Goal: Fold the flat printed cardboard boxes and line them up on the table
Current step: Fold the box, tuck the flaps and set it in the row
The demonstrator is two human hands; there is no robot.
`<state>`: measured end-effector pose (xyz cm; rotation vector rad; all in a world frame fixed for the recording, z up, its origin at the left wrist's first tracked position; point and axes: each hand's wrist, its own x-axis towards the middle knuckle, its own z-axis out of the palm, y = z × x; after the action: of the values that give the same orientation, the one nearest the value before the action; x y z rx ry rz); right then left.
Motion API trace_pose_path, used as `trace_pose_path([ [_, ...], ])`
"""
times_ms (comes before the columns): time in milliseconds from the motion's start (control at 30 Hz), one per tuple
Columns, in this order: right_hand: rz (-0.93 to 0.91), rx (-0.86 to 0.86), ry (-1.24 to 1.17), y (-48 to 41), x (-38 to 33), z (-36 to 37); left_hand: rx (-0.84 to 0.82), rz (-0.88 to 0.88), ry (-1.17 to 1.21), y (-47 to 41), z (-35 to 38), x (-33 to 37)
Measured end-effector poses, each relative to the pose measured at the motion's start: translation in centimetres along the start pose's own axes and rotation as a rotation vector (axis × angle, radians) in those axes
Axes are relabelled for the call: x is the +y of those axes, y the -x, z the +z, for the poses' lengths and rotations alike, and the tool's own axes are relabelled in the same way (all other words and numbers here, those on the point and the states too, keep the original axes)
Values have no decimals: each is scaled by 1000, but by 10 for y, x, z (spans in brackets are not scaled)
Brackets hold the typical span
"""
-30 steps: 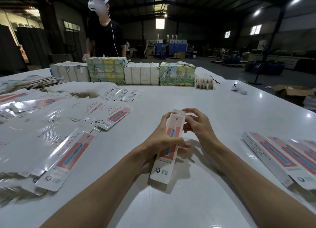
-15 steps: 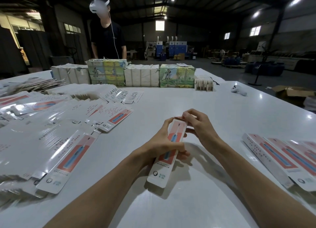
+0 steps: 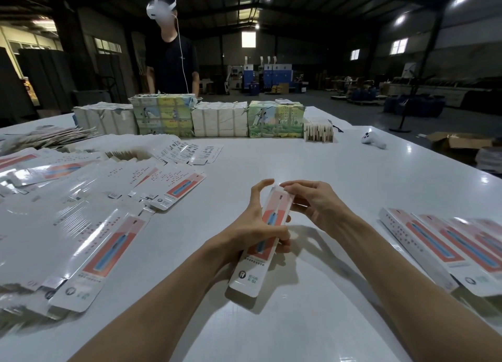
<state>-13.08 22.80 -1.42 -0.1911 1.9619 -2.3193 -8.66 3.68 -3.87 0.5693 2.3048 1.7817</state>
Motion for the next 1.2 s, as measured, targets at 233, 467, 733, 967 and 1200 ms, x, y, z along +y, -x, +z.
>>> trace_pose_path([
  [233,-41,-72,82,1,-1,-1,2,6,-45,1,0,-1],
  [467,-65,-91,41,1,6,9,125,-19,38,0,-4,-4],
  [733,-215,-64,179,8,10,13,112,-68,176,3,-6,-5],
  [967,-252,-28,199,12,13,19,112,-62,265,2,-4,-7],
  [1200,-411,65,567,14,19,33,237,-35,489,-5,4,0],
])
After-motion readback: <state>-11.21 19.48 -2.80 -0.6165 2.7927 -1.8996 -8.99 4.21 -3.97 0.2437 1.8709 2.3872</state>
